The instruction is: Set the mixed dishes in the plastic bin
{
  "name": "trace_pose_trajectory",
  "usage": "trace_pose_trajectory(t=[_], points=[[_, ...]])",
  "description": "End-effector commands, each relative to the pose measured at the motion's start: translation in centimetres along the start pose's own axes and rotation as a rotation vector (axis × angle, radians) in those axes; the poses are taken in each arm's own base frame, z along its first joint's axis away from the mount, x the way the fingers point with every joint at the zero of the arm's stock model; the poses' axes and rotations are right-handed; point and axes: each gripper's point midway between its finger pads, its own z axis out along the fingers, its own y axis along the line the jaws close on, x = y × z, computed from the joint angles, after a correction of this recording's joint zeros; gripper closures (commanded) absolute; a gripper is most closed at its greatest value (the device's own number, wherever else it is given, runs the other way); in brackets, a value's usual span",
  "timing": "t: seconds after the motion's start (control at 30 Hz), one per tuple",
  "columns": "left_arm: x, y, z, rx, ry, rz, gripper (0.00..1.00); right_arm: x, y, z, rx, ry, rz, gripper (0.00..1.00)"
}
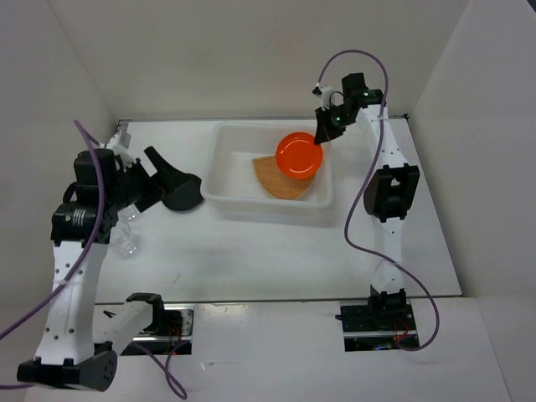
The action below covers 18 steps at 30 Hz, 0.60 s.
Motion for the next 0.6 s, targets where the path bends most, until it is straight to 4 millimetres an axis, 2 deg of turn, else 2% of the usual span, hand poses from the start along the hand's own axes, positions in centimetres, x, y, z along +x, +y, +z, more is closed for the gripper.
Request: trace_pose_trajectory(t=[0.0, 0.1, 0.13, 0.17, 0.2, 0.23, 0.3, 0.37, 0.43, 0.57], points=[[1.0, 0.8, -1.7, -0.038, -0.014, -0.037, 0.0, -2.0, 1.1, 0.3, 0.041, -0.015, -0.091, 1.0], [1.9, 1.4, -2.0, -0.048, 0.0, -0.018, 0.0, -2.1, 1.6, 2.1, 0.07, 0.012, -0.121, 1.0], [2.1, 1.4, -2.3, -0.048, -0.001, -0.018, 0.0, -2.5, 1.6, 2.1, 0.095, 0.015, -0.134, 1.0], [2.4, 1.8, -2.0, -0.056, 0.01, -0.022, 0.0, -2.4, 2.5, 2.7, 0.091, 0.033, -0.158, 1.0], [2.4, 2.0, -2.0, -0.059, -0.001, -0.02, 0.0, -1.9, 2.3, 4.0, 0.091, 0.059, -0.156, 1.0], [2.6, 2.3, -1.5, -0.064, 0.005, -0.022, 0.0, -2.8, 1.8, 3.5, 0.131, 0.039, -0.171, 1.0], [2.9, 2.6, -1.0, -0.059, 0.014, -0.024, 0.0, -2.2, 1.8, 5.3, 0.142, 0.069, -0.182, 1.0], [2.4, 2.5, -0.5, -0.048, 0.0, 0.013, 0.0, -2.3, 1.0, 5.2, 0.186, 0.074, -0.186, 1.0], [1.6, 1.8, -0.4, -0.01, -0.028, 0.054, 0.0, -1.4, 0.3, 6.2, 0.197, 0.102, -0.176, 1.0], [0.4, 3.1, 0.9, -0.059, -0.07, 0.11, 0.0, 0.9, 0.2, 7.5, 0.19, 0.18, -0.166, 1.0]])
